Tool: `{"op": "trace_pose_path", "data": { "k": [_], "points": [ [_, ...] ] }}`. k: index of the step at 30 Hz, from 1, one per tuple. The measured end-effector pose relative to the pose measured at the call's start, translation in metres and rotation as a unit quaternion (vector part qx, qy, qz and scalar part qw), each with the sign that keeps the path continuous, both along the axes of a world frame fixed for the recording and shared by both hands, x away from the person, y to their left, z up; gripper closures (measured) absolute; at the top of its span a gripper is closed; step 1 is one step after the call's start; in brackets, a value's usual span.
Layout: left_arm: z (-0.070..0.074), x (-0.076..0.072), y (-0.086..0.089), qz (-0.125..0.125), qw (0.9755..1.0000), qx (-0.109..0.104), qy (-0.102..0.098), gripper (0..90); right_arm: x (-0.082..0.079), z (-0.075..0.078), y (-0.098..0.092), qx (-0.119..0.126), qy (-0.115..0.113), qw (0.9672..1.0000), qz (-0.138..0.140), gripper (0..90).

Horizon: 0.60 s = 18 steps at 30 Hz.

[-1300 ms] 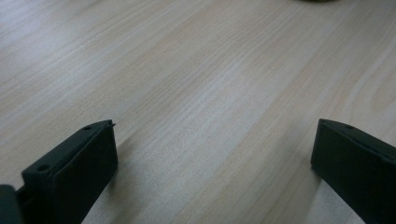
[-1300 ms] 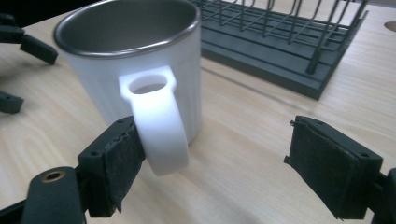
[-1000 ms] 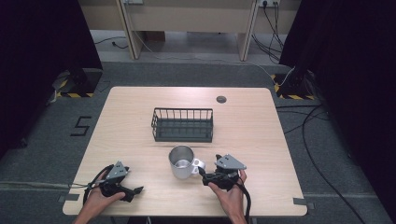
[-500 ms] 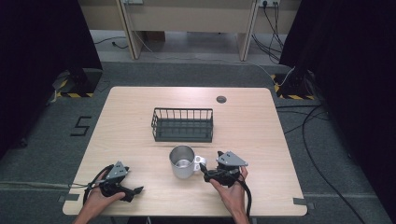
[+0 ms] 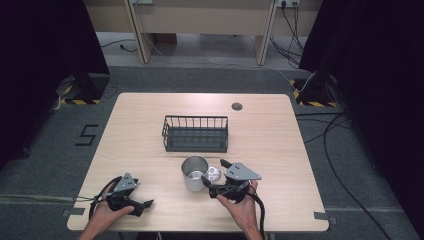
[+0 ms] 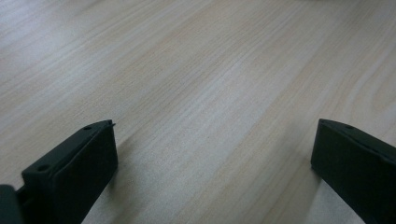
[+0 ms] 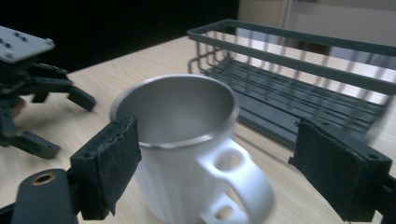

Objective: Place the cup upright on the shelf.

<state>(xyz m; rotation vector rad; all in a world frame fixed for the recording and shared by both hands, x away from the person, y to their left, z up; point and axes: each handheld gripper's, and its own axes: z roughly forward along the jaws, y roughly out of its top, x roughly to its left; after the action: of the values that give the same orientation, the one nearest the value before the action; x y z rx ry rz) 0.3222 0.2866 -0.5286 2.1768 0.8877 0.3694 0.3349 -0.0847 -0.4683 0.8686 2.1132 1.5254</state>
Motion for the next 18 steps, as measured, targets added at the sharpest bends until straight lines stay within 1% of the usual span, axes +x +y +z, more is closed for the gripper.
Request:
{"op": "trace_pose_path", "data": {
  "k": [3,6,11,12,13,15,18],
  "points": [
    [0.000,0.000,0.000,0.000,1.0000,0.000,0.000,0.0,0.003,0.000,0.008,0.000,-0.002,0.9998,0.018,15.2],
    [0.000,0.000,0.000,0.000,1.0000,0.000,0.000,0.0,0.006,0.000,0.013,-0.005,-0.004,0.9996,0.026,15.1],
    [0.000,0.000,0.000,0.000,1.0000,0.000,0.000,0.0,0.011,-0.001,0.019,0.001,-0.001,0.9990,0.045,14.8],
    [0.000,0.000,0.000,0.000,1.0000,0.000,0.000,0.0,0.012,-0.001,0.020,-0.001,0.001,0.9988,0.049,14.5],
    [0.000,0.000,0.000,0.000,1.0000,0.000,0.000,0.0,0.013,-0.002,0.023,-0.010,0.001,0.9984,0.055,14.2],
    [0.000,0.000,0.000,0.000,1.0000,0.000,0.000,0.0,0.014,-0.002,0.025,-0.012,0.001,0.9983,0.057,13.6],
    [0.000,0.000,0.000,0.000,1.0000,0.000,0.000,0.0,0.018,-0.001,0.029,-0.015,0.000,0.9980,0.061,10.3]
  ]
}}
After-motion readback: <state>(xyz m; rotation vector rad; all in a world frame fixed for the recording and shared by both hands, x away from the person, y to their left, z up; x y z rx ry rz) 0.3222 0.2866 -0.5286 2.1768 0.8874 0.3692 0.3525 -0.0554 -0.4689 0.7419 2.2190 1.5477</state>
